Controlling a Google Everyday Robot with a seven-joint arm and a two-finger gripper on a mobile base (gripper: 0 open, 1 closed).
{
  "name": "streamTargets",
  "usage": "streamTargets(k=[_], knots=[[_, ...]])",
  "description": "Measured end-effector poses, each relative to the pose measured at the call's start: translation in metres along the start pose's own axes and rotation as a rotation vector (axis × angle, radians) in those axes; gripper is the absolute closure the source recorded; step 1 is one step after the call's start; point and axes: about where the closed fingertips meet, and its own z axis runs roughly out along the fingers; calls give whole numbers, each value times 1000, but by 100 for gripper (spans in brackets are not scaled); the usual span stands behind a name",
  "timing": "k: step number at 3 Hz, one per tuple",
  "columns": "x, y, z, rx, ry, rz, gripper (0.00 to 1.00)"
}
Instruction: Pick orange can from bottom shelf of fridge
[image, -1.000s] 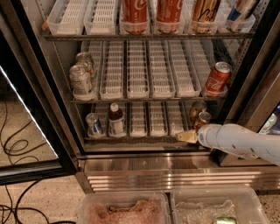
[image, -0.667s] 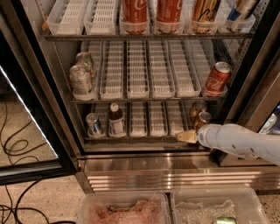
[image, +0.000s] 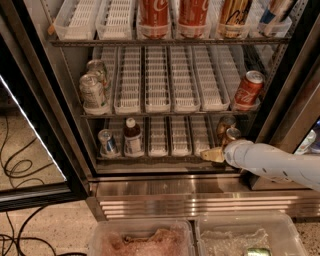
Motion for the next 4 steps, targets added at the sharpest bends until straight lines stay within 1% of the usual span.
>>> streamTargets(k=[1,2,3,4], knots=[[0,0,0,0,0,0,0],[7,7,1,17,-21,-25,0],[17,9,3,51,-81,-70,0],[21,11,6,83,-176,-112,0]])
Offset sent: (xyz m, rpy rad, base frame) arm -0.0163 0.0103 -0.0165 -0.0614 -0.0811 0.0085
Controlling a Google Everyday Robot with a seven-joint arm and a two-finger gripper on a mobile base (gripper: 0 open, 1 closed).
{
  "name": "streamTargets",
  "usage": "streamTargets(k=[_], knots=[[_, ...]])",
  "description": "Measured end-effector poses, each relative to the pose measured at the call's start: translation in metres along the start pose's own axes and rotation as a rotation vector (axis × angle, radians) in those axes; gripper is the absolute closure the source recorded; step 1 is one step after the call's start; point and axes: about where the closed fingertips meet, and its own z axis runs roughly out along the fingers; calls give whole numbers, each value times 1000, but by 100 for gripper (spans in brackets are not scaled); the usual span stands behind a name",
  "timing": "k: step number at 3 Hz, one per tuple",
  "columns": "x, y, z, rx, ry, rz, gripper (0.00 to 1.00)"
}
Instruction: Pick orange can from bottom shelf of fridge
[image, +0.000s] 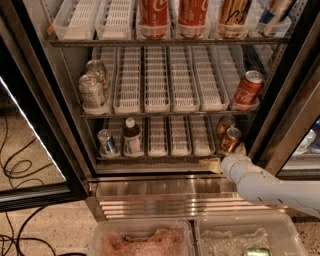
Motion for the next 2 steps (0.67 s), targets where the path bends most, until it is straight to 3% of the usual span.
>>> streamTargets(k=[2], knots=[[-6,-2,4,3,-28,0,0]])
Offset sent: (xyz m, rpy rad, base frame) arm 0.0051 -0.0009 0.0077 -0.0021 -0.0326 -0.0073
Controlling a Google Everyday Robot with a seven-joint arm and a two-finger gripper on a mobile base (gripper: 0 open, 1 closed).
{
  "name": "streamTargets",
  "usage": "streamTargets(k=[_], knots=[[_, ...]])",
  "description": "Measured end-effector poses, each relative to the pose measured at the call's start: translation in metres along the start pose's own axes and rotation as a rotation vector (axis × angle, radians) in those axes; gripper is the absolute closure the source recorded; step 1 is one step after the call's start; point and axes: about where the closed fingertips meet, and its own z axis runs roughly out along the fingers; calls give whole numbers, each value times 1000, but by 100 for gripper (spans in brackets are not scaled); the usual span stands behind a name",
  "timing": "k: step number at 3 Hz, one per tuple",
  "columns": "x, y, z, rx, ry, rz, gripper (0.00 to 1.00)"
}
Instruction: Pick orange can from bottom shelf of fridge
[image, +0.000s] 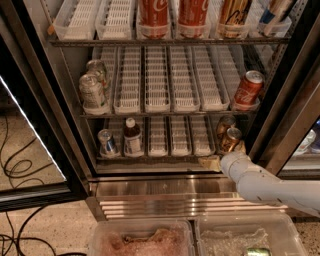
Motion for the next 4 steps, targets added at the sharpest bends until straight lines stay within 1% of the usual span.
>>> streamTargets(k=[1,2,3,4], knots=[[0,2,4,-7,-14,-2,0],[-5,2,8,2,-39,-5,0],[-10,2,11,19,-62,0,0],[-13,1,19,62,-72,15,0]])
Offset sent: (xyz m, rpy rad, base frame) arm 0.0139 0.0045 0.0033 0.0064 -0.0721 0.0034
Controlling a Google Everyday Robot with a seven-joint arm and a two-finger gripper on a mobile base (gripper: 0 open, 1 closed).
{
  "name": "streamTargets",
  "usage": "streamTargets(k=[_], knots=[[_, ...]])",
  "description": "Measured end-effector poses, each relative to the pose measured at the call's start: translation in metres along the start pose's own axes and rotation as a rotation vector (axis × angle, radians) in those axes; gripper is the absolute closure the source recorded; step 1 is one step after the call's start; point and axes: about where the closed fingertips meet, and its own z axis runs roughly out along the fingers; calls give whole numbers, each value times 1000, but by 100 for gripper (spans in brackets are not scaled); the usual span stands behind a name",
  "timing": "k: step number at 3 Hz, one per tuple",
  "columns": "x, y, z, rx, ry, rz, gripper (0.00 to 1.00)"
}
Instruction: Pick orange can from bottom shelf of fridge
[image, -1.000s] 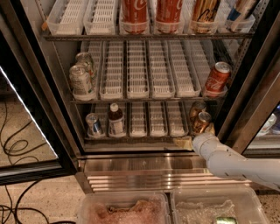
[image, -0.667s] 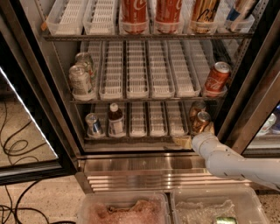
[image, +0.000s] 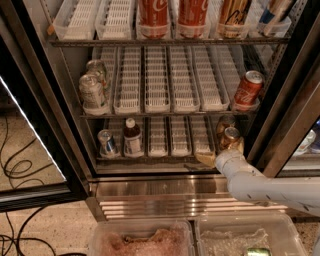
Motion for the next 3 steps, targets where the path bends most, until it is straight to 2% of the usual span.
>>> streamTargets(k=[1,2,3], knots=[[0,0,0,0,0,0,0],[0,0,0,0,0,0,8],[0,0,0,0,0,0,27]])
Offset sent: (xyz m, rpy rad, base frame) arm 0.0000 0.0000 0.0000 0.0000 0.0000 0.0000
